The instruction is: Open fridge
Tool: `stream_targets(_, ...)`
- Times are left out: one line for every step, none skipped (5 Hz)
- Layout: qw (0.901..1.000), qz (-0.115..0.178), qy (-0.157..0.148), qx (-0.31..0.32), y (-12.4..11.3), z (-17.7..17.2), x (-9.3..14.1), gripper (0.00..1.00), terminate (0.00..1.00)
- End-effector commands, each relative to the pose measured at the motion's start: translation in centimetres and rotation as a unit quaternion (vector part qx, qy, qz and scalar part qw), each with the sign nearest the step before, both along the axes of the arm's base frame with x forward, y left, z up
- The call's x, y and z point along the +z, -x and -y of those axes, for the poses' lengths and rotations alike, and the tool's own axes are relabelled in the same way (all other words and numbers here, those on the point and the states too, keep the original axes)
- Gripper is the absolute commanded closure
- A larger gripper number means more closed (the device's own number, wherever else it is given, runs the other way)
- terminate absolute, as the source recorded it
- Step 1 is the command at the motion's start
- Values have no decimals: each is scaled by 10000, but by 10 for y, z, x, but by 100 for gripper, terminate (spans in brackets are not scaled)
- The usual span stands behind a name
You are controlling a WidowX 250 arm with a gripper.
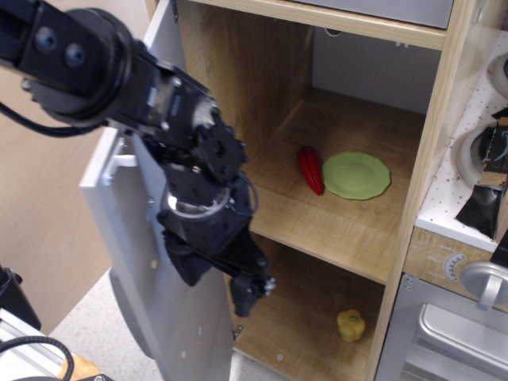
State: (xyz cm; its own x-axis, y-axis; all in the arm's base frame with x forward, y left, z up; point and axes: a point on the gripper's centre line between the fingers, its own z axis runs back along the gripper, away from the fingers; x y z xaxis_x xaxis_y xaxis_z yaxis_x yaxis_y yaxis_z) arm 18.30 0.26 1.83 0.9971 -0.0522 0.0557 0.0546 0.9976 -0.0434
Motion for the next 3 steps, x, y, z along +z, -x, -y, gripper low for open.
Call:
stream_targets(9998, 142, -94, -79, -26, -20, 24, 0, 0)
stream_targets(9998, 142, -94, -79, -26, -20, 24, 0, 0)
stream_targets(9998, 142, -94, -79, -26, -20, 24, 0, 100)
